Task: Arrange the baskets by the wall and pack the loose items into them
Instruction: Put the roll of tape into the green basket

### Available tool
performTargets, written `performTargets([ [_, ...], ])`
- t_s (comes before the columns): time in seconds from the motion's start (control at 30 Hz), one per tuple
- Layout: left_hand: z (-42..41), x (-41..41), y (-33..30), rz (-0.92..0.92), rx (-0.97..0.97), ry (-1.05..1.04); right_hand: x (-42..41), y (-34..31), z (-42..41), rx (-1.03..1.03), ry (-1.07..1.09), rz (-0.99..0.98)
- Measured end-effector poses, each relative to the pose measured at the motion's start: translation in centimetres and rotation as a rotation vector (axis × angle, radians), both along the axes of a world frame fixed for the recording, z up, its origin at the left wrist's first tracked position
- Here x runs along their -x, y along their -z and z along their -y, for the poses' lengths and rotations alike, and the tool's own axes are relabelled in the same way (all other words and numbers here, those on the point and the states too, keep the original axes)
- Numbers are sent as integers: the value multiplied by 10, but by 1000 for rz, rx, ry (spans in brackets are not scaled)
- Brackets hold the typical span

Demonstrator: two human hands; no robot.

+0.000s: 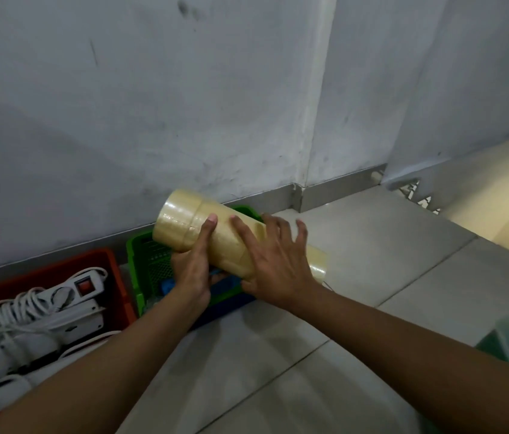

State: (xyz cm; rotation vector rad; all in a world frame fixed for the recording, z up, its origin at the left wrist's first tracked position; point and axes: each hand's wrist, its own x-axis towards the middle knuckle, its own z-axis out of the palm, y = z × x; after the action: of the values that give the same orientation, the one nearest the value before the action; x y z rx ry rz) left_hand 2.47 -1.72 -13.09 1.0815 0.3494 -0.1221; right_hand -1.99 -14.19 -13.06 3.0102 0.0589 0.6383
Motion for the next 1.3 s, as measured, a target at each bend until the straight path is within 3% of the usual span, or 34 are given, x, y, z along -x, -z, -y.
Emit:
performTargets([
  [0.13, -11, -16, 9, -120, 177, -122, -10, 16, 18, -100, 108, 3],
  [0.27, -10, -37, 20, -268, 355, -232, -42, 23, 14, -571, 88, -65],
  [0.43, -15, -72, 30, -400, 315, -311, -104, 37, 7, -1170, 68, -133],
  [0.63, -16, -98, 38, -467, 365, -240, -134, 76, 14, -1292, 11, -111],
  [0.8, -14, -100, 46, -508, 355, -202, -148, 103, 19, -1212, 33, -143],
  [0.9, -12, -91, 31, -398, 386, 21, -156, 109, 24, -1132, 78, -190],
  [0.97, -13, -94, 23, -221, 114, 69, -158, 108, 27, -1091, 115, -217],
  [1.0, -18, -99, 23, -94, -145, 31, -157, 107, 27, -1072, 113, -242],
  [1.07, -37, -110, 39, 161, -861, 57, -152, 105, 25, -1029, 108, -283],
  [1.13, -55, -116, 66, 241, -1472, 270, -146, 104, 21, -957, 110, -304],
  [1.2, -61, -110, 89, 267, -1748, 425, -141, 100, 17, -854, 115, -333],
  [1.3, -59, -98, 96, 324, -1909, 405, -136, 92, 14, -744, 150, -394],
])
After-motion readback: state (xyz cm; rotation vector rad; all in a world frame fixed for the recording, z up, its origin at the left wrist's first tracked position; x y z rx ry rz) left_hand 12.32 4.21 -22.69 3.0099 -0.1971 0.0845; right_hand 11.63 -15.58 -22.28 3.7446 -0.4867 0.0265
